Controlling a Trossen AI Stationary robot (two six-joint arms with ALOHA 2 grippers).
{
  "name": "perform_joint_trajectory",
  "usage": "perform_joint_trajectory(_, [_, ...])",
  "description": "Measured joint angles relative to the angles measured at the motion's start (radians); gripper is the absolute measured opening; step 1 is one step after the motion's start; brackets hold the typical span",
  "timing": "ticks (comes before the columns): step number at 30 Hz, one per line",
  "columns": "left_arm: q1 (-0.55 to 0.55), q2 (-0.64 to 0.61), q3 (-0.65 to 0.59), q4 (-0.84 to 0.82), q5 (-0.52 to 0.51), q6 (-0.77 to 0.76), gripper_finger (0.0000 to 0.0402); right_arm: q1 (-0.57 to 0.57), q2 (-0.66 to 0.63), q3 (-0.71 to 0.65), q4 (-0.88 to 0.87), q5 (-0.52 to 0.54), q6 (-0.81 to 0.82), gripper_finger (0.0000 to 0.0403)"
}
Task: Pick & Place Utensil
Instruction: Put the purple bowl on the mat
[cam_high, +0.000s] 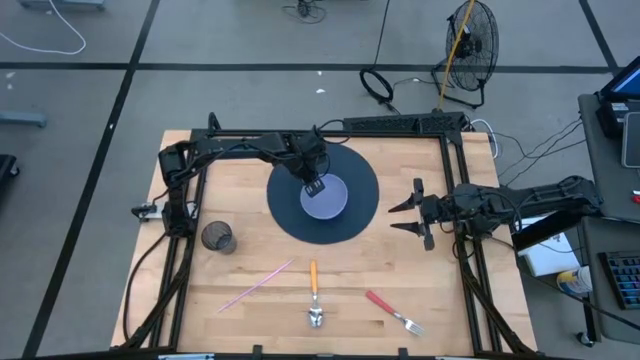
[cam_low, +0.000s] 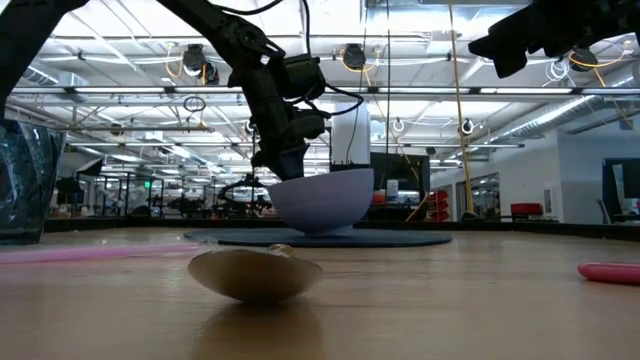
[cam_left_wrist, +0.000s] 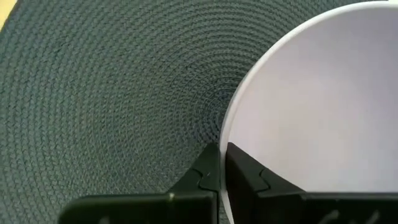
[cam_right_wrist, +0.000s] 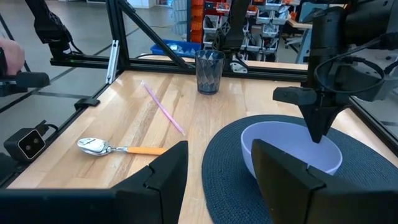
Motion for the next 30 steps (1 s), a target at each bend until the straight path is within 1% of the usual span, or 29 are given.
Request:
perform_joint_trajectory(4, [0.003, -0.009, 0.000, -0.005, 0.003, 0.009, 0.0009, 0.000, 0.000, -0.001, 0.004, 0.000, 0.000, 0.0171])
perform_joint_trajectory(9, [0.022, -0.054, 0.000, -0.064, 0.009, 0.021, 0.0010, 0.000, 0.000, -0.025, 0.007, 0.001, 0.010, 0.0171])
perform_joint_trajectory(16, [0.066, -0.105, 0.001, -0.191, 0.006, 0.032, 0.0008, -0.001, 0.000, -0.053, 0.008, 0.010, 0.026, 0.0171])
perform_joint_trajectory(20, [0.092, -0.105, 0.000, -0.273, -0.034, 0.033, 0.0006, -0.001, 0.000, -0.055, 0.008, 0.025, 0.027, 0.0171])
perform_joint_trajectory(30, [0.128, -0.105, -0.035, -0.277, -0.037, 0.052, 0.0010, -0.001, 0.000, -0.056, 0.008, 0.024, 0.027, 0.0171])
